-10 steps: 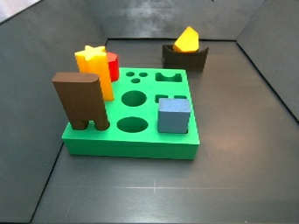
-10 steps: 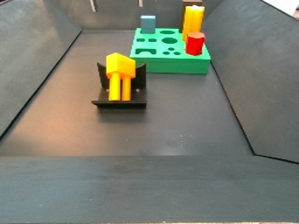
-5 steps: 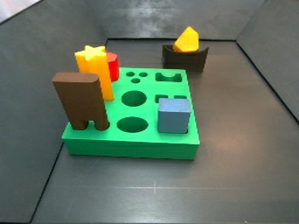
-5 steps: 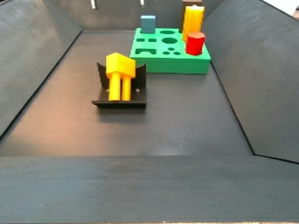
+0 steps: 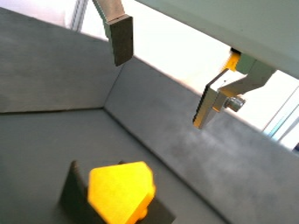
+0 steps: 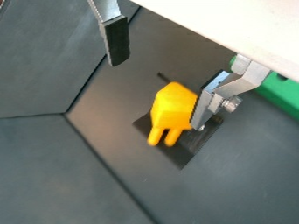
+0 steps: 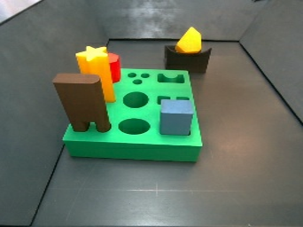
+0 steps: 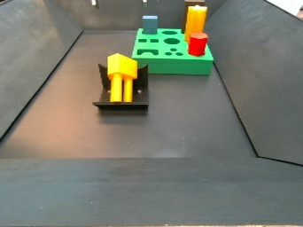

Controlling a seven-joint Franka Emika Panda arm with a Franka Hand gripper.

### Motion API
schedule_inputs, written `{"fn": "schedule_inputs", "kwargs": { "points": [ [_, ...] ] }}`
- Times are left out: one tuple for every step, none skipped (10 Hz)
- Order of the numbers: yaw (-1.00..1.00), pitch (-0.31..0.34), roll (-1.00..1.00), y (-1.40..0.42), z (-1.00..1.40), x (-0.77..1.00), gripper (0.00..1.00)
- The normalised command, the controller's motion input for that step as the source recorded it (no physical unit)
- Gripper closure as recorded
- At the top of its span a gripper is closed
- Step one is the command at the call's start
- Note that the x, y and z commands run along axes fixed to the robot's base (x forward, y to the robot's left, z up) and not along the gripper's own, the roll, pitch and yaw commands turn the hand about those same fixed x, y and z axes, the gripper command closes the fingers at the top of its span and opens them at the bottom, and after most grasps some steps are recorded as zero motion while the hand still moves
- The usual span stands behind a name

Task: Pick up the 3 prong object. Move up. Place the 3 prong object on the fixture. Regrasp the 3 prong object. Move to above the board. Insert the 3 prong object.
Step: Regrasp the 3 prong object.

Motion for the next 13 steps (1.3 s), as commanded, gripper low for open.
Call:
{"fn": "schedule_inputs", "kwargs": {
  "points": [
    [0.19, 0.223, 1.00, -0.04, -0.03, 0.12, 0.00],
    [0.21, 0.195, 0.76, -0.05, -0.02, 0.12, 0.00],
    [0.22, 0.169, 0.58, -0.05, -0.03, 0.13, 0.00],
    [0.24, 0.130, 0.35, -0.05, -0.02, 0.14, 0.00],
    [0.23, 0.098, 0.25, -0.04, -0.01, 0.13, 0.00],
    [0.23, 0.076, 0.21, -0.04, -0.01, 0.12, 0.00],
    [0.21, 0.027, 0.18, -0.05, -0.02, 0.10, 0.00],
    [0.24, -0.152, 0.13, 0.07, -1.00, 0.04, 0.00],
    [0.20, -0.167, 0.13, 0.07, -1.00, 0.04, 0.00],
    [0.14, -0.190, 0.12, 0.06, -1.00, 0.05, 0.00],
    [0.06, -0.205, 0.10, 0.06, -1.00, 0.06, 0.00],
    [0.01, -0.201, 0.08, 0.05, -1.00, 0.06, 0.00],
    [-0.05, -0.183, 0.06, 0.05, -1.00, 0.06, 0.00]
  ]
}}
